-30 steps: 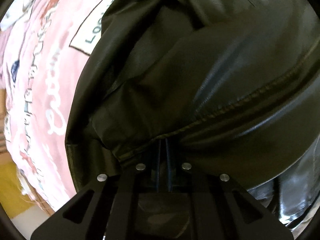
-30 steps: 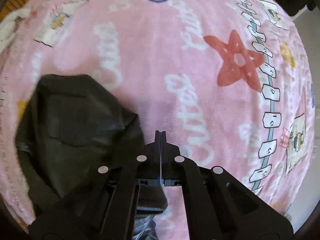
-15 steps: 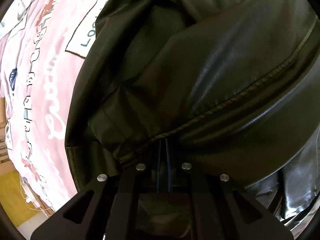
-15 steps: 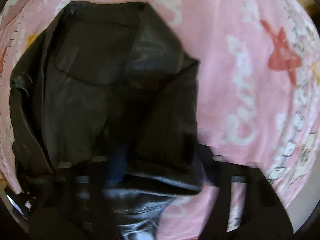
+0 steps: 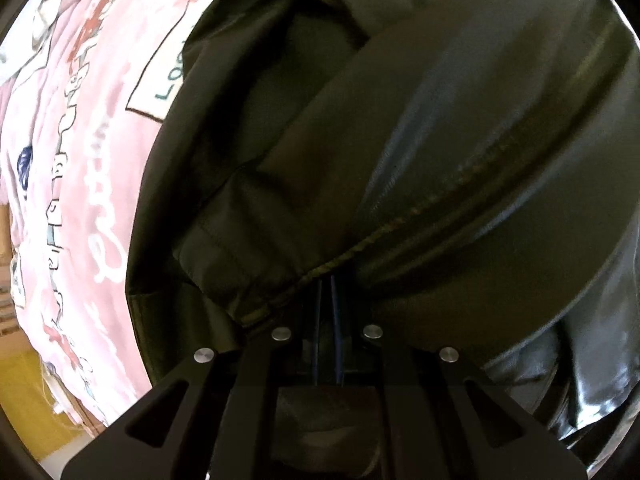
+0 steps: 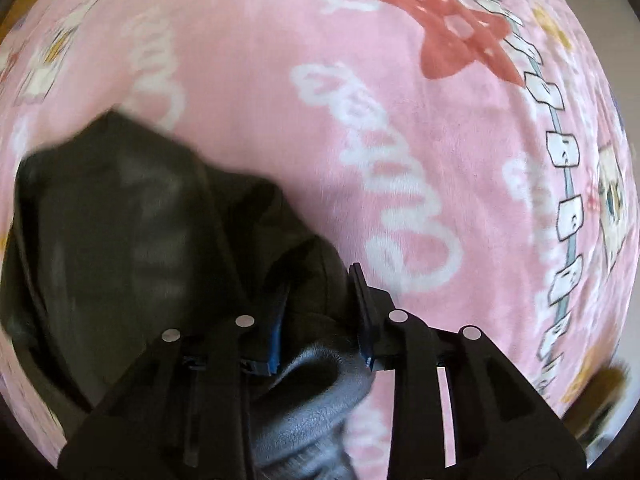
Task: Fold large clothes
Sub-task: 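Fold the jacket side inward with the left tool and release the right tool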
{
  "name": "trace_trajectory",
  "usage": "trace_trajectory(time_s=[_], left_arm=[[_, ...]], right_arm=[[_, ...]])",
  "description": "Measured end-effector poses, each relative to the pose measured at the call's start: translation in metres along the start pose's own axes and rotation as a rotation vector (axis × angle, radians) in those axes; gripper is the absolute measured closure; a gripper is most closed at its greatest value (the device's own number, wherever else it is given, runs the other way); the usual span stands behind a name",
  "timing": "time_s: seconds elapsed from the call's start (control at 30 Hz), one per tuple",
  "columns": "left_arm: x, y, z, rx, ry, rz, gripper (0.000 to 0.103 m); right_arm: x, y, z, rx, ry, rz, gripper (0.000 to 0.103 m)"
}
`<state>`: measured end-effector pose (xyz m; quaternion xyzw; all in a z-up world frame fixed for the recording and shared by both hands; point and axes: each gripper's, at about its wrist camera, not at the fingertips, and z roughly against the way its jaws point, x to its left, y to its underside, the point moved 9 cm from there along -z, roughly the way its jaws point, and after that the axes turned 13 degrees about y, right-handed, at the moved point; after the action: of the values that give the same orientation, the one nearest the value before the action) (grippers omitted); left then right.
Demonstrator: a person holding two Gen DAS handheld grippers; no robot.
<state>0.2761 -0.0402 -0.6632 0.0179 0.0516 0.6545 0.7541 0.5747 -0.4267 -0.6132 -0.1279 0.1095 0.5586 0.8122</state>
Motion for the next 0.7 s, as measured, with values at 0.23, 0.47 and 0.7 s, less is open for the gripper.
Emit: trace_trajectory(time_s=[0.23,0.47,0.7], left_arm=[[-0.008,0.000,0.001,0.000,0.000,-0.020,0.097],[-0.018,-0.008,0.019,-0.004,0.036,-0.084,0.097],[-0.043,-0.039,0.067,-0.139,0.161,-0.104,0.085]], right_arm=[[0.003,0.001,-0.007,-0.075,0.008,0.002,0.072],[-0.029,0.080,0.099,-0.379,-0.157,0.133,0.037],[-0.012,0.207,0.135,-0.324,-0.433,0.213,0.038]])
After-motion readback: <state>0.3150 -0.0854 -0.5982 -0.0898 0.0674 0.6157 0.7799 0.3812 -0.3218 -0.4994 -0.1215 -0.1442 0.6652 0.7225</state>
